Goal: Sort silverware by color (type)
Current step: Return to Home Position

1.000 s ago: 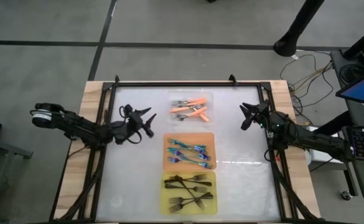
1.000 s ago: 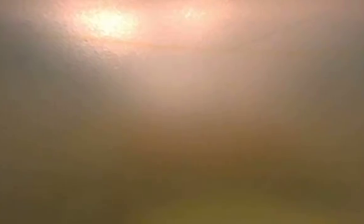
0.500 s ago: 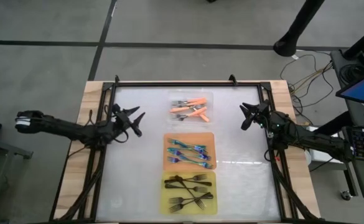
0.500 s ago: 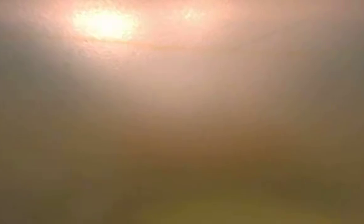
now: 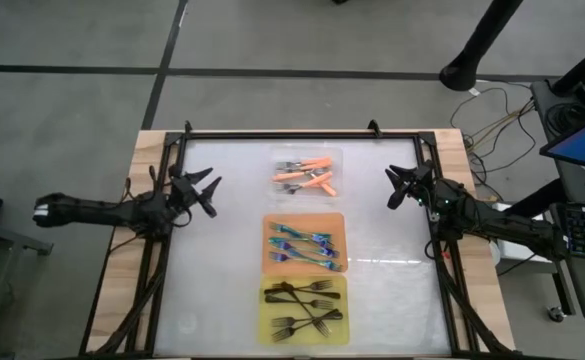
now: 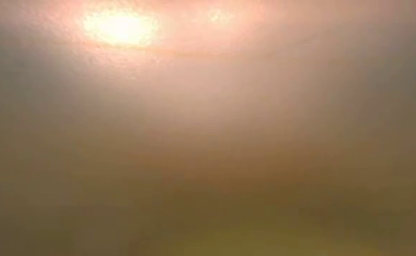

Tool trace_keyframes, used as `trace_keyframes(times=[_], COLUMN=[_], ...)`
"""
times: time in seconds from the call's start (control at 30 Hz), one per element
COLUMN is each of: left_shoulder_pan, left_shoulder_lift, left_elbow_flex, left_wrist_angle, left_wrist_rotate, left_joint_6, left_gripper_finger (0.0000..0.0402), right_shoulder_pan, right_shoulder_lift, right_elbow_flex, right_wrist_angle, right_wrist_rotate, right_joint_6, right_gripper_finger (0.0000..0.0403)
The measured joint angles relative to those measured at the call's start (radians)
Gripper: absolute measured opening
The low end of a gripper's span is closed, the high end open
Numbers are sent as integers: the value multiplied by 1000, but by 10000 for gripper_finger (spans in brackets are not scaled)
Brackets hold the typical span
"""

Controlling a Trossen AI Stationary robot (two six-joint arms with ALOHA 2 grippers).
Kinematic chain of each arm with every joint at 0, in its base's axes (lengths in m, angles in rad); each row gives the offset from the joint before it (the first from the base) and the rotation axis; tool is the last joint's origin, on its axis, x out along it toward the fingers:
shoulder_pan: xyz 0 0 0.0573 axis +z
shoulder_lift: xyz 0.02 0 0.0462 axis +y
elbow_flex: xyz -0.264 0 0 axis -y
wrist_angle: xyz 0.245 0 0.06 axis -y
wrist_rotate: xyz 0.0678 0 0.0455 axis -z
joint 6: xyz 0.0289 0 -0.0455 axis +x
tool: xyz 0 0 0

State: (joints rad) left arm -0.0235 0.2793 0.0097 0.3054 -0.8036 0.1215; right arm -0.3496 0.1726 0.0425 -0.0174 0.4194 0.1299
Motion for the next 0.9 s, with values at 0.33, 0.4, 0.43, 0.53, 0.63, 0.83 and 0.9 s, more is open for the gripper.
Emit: trace_keyframes(times=[0.33,0.4,0.43,0.53,0.63,0.83,0.9], left_shoulder_pan=[0,2,5,6,6,7,7], left_shoulder_lift=[-227,-281,-279,-267,-252,-238,-236], left_elbow_flex=[0,-1,-1,-1,-1,-1,-1], left_wrist_angle=[-210,-232,-221,-203,-212,-209,-209], left_wrist_rotate=[-2,-1,-12,-73,-191,-340,-339], left_joint_6=[16,16,19,35,31,-23,-25], left_gripper_finger=[158,158,158,158,158,158,158], right_shoulder_pan=[0,0,0,0,0,0,0], right_shoulder_lift=[0,0,0,0,1,10,11], right_elbow_flex=[0,0,0,0,0,0,0], right_wrist_angle=[0,0,0,-1,-1,-1,0], right_wrist_rotate=[0,0,0,0,-2,0,0], right_joint_6=[0,0,0,0,0,0,0], right_gripper_finger=[84,84,84,84,84,84,84])
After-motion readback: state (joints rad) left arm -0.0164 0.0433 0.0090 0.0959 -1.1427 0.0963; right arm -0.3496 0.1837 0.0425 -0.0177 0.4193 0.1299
